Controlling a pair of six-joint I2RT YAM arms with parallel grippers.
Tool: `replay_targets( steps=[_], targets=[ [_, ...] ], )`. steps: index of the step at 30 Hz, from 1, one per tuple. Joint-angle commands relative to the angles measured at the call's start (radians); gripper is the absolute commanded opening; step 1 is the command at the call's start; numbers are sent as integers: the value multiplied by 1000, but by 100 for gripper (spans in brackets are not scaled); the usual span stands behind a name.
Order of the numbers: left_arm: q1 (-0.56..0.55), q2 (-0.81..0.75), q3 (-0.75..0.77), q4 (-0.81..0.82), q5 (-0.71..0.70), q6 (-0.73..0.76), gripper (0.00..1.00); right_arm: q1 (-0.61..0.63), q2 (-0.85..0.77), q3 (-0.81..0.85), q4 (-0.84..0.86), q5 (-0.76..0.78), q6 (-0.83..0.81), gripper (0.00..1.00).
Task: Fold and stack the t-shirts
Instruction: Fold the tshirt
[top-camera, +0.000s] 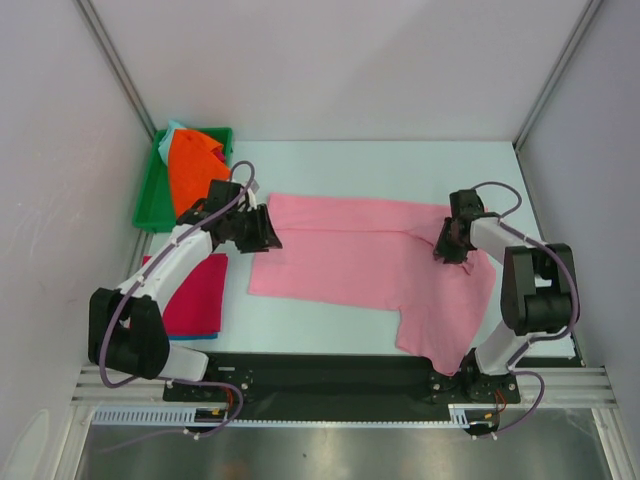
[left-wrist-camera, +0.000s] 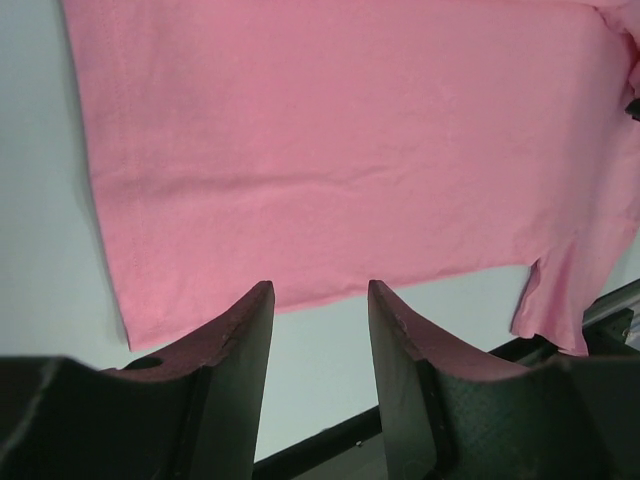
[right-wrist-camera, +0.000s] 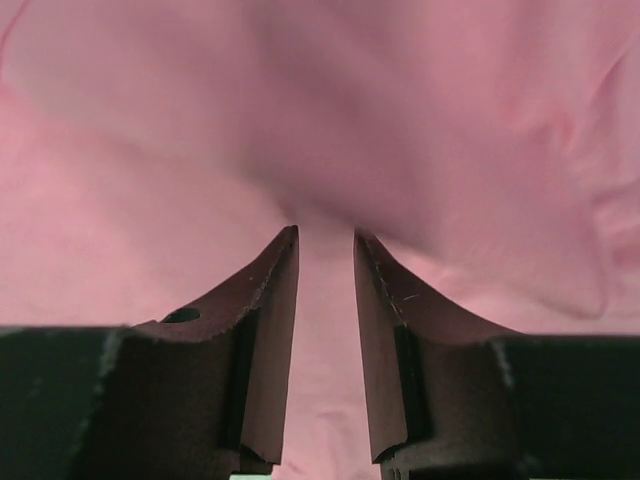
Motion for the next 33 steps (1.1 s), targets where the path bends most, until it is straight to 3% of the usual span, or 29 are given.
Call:
replay_targets(
  steps=[1, 12, 16, 21, 26, 33],
  targets=[
    [3, -52, -29, -16, -8, -7, 48, -45, 51, 73, 31, 51, 27, 34],
    [4, -52, 36, -94, -32, 70, 49, -73, 241, 357, -8, 100, -8, 36],
    [4, -41, 18, -76, -21, 73, 49, -104, 307, 429, 0, 78, -34, 40],
    [6, -24, 4, -48, -7, 69, 49, -98, 357, 538, -106, 98, -69, 45],
    [7, -13, -11, -14, 11, 56, 49, -53, 169, 452, -153, 115, -42, 60],
    [7, -18, -23, -1, 21, 49, 49, -73, -45, 138, 9, 17, -39, 59]
  ],
)
